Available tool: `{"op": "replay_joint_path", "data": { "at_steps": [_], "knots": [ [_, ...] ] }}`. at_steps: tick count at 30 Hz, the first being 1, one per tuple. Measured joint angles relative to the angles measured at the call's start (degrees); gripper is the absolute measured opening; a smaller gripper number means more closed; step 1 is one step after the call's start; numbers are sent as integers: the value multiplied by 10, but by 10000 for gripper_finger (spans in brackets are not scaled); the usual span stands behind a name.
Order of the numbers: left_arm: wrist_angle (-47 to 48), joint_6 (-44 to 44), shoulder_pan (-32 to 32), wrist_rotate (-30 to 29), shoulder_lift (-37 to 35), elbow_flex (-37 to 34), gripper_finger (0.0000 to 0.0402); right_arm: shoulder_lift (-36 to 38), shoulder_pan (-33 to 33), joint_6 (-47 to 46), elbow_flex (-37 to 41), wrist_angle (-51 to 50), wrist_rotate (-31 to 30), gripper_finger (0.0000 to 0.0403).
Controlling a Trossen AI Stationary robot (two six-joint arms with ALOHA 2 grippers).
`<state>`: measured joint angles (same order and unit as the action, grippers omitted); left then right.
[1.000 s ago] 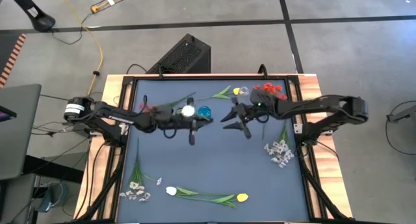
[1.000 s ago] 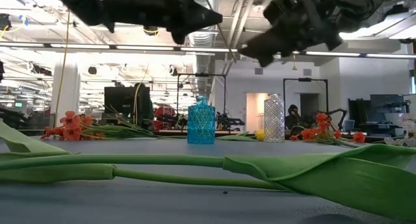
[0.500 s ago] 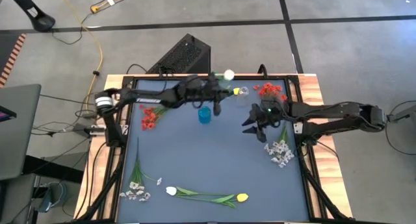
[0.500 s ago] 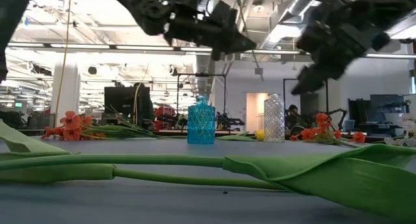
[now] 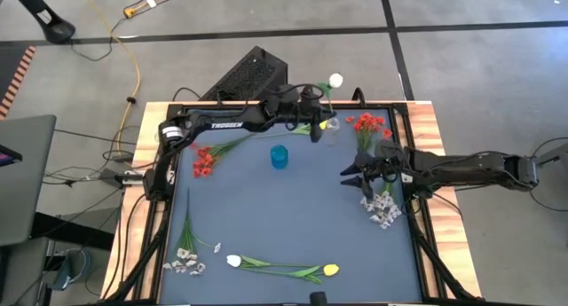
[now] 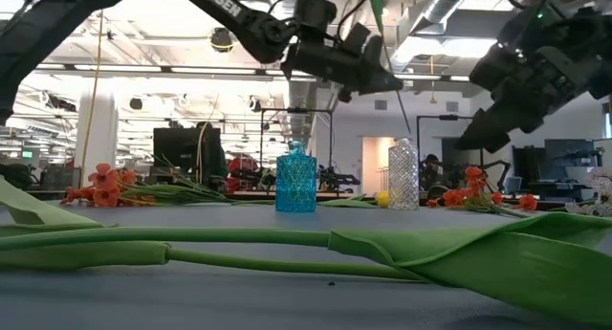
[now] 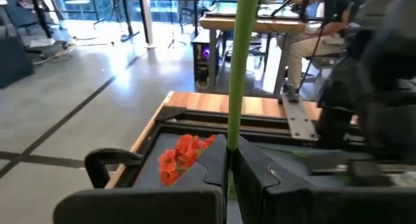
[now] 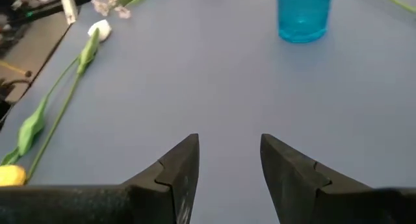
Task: Sort flowers into vase by color
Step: Put the top white tulip into the transparent vase
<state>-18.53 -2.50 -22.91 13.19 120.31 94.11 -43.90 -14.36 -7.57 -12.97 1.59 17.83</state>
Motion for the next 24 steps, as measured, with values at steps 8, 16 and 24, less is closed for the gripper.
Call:
{"op": "replay_joint_path", "data": {
  "at_steps": [8,16,24],
  "knots": [
    [3,1,-12,-11,0,2,0,1,52,-1,0,4,0,189],
    [15,0,-12,-11,0,2,0,1,70,1,0,10,-32,189],
    [10,1,-11,-10,7,2,0,1,67,3,0,11,-43,189]
  ]
}}
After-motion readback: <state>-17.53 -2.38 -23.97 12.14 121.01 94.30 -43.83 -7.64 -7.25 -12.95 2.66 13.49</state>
